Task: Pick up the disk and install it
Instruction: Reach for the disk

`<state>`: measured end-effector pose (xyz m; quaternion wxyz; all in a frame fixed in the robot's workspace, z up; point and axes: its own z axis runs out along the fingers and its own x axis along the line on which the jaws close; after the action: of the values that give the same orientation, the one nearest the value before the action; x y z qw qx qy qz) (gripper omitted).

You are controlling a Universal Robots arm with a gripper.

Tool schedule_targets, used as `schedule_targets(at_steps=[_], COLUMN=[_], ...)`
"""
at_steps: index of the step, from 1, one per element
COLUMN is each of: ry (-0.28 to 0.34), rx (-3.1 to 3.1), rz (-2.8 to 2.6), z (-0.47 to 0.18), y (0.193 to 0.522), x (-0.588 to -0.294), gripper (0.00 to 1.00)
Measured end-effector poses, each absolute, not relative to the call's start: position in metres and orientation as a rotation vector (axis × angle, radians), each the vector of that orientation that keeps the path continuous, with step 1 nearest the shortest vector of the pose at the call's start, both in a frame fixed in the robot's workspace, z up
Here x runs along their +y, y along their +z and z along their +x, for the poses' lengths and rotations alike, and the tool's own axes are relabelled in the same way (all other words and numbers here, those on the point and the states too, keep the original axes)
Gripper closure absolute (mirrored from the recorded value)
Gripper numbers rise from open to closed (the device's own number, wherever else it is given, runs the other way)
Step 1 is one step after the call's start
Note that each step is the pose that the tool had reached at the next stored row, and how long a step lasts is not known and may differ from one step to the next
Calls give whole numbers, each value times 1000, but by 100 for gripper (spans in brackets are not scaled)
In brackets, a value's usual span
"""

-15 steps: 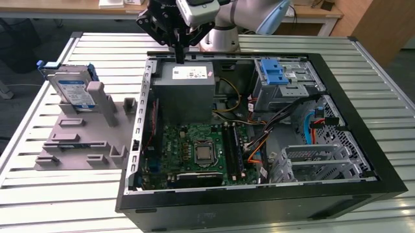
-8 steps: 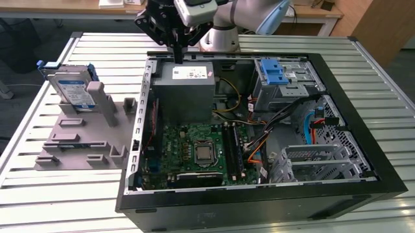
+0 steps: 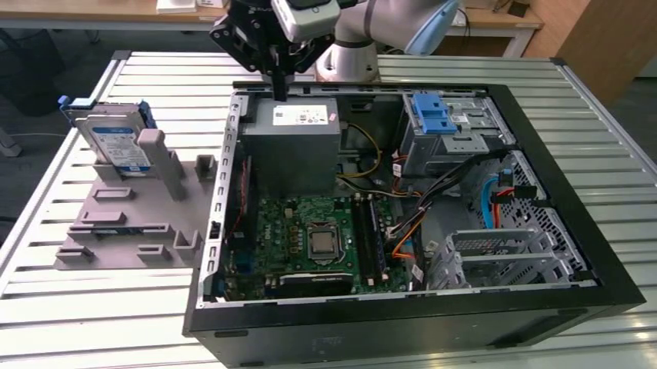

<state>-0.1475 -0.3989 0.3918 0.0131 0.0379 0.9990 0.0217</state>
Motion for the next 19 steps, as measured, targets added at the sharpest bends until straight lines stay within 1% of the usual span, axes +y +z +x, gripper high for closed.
schedule_targets(at_steps=[19], ry=[68], rx=[3112], rz=[118], z=[-158], y=[391], x=[-399], gripper=[89])
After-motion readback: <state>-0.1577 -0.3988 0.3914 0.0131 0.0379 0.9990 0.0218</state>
